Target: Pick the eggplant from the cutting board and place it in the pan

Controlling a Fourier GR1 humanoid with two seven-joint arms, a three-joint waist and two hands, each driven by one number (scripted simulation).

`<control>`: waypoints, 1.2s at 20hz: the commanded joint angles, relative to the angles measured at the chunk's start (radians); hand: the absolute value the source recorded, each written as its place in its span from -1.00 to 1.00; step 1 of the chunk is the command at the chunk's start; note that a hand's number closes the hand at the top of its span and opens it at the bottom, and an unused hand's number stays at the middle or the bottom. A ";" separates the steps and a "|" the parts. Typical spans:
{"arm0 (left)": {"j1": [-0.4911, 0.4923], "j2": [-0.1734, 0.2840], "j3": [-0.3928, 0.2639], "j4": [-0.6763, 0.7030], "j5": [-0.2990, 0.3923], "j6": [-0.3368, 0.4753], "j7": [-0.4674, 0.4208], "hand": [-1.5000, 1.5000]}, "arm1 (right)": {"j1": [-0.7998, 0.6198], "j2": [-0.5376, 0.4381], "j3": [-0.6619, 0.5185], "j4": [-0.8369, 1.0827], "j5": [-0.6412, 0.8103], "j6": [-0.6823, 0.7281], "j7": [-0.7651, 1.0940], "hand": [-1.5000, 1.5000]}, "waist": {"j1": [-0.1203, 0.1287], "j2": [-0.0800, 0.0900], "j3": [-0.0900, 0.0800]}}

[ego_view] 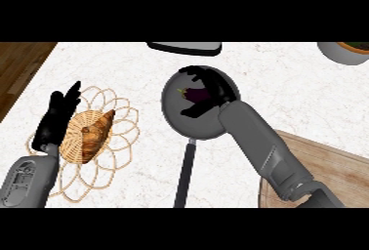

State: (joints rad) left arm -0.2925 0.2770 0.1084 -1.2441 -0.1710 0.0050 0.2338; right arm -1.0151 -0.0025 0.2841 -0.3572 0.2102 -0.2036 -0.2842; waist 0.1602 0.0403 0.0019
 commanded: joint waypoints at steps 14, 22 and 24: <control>0.068 0.049 0.068 -0.045 0.024 0.006 0.042 0.00 | -0.091 -0.010 -0.121 0.081 -0.292 -0.104 -0.125 -1.00 | -0.097 -0.025 -0.001; 0.095 0.037 0.076 -0.037 0.030 0.006 0.022 0.00 | -0.053 -0.234 -0.227 0.124 -0.357 0.080 -0.219 -1.00 | -0.127 -0.024 -0.001; 0.131 0.027 0.073 -0.059 0.019 0.020 0.012 0.00 | -0.058 -0.266 -0.231 0.110 -0.355 0.127 -0.193 -1.00 | -0.138 -0.033 -0.001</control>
State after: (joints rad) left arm -0.1875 0.3075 0.1767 -1.2990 -0.1484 0.0203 0.2548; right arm -1.0843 -0.1831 0.0796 -0.2497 -0.1316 -0.1719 -0.4679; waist 0.0413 0.0133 0.0011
